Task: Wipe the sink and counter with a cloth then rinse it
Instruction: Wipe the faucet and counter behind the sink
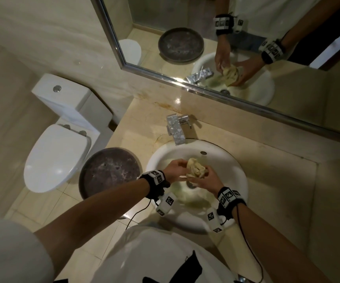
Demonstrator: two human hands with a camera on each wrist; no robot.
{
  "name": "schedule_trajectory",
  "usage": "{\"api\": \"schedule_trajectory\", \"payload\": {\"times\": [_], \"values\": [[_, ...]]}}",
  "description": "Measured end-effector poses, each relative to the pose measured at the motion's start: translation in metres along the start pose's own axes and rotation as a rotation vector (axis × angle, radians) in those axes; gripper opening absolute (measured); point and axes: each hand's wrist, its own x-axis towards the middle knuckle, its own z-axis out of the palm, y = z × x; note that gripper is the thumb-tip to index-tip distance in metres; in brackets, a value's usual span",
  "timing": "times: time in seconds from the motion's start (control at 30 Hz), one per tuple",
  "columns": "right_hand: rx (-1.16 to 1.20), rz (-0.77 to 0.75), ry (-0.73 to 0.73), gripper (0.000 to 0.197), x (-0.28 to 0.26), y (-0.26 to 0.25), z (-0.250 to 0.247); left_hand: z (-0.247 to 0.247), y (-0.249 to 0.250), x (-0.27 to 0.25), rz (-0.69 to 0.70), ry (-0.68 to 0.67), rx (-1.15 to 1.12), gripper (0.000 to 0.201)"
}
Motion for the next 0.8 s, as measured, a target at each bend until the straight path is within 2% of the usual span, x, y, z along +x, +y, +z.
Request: {"api": "schedule_trajectory", "payload": {"times": [0.17,0.23,0.33,0.5,0.63,0.8], "values": [[-0.019,-0.036,0.126,0.051,0.004,-0.001,-0.012,-0.021,-0.001,0.0,0.152,-0.094,0.156,0.033],[-0.003,-0.022,0.108,0.046,0.007,-0.007,-0.013,-0.027,0.002,0.002,0.181,-0.085,0.233,0.037],[0.012,-0.009,0.065,0.038,0.012,-0.016,-0.002,-0.031,0.004,0.006,0.198,-0.034,0.327,0.032],[0.019,-0.028,0.041,0.044,0.016,-0.032,0.039,-0.053,0.006,0.007,0.264,0.05,0.422,0.038],[0.038,-0.118,0.013,0.04,0.017,-0.045,0.076,-0.092,0.008,-0.001,0.325,0.109,0.471,0.042],[-0.274,-0.266,-0.075,0.052,0.032,-0.062,0.12,-0.137,0.002,-0.016,0.359,0.193,0.536,0.051]]}}
